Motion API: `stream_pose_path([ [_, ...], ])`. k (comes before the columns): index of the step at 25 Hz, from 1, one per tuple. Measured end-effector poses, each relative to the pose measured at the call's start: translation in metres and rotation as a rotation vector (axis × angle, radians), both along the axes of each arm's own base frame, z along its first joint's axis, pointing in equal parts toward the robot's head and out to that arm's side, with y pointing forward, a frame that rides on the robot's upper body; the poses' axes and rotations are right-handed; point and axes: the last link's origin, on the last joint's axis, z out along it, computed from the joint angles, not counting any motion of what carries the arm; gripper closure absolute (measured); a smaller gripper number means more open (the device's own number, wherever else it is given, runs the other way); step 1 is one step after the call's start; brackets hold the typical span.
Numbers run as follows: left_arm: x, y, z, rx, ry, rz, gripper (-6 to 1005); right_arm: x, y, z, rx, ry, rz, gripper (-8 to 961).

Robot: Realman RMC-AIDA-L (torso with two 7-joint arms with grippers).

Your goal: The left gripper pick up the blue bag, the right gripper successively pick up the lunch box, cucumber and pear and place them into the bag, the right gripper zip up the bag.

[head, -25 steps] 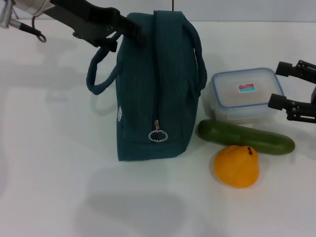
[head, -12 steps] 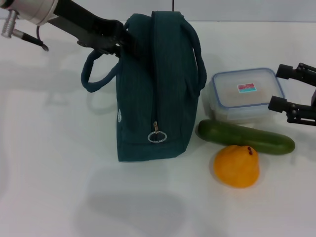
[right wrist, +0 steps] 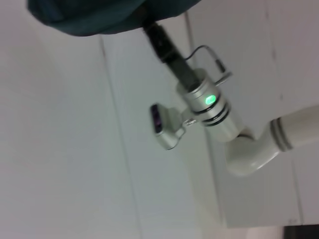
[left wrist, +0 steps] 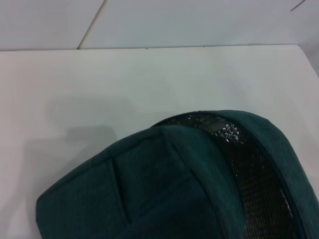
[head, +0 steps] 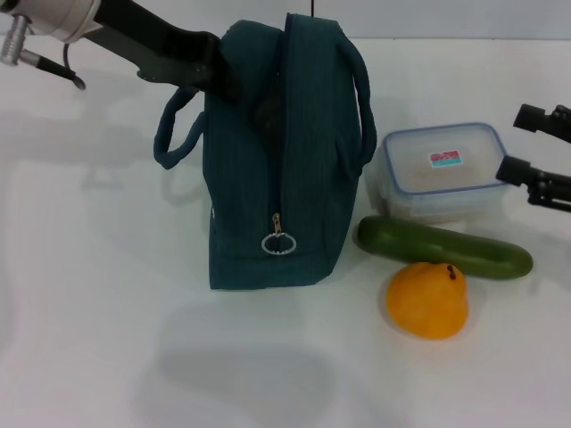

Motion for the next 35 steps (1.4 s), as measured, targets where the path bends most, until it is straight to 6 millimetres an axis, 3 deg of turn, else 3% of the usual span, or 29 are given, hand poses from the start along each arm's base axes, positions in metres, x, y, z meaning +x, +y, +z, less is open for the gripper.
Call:
stream_pose_path([
  [2, 0.000, 0.000, -0.001, -0.001, -0.002, -0.001, 928, 0.004, 0.001, 0.000, 0.019, 0.028, -0.041, 112],
  [13, 0.012, -0.008, -0.006, -0.035, -0.133, 0.011, 958, 0.044, 0.002, 0.008, 0.238, 0.374, -0.417, 113],
  [23, 0.016, -0.008, -0.006, -0.019, -0.186, -0.060, 958, 0.084, 0.000, -0.027, 0.261, 0.554, -0.847, 113],
  [35, 0.007, -0.008, -0.006, 0.008, -0.186, -0.087, 958, 0.073, 0.009, -0.062, 0.115, 0.618, -0.973, 131],
])
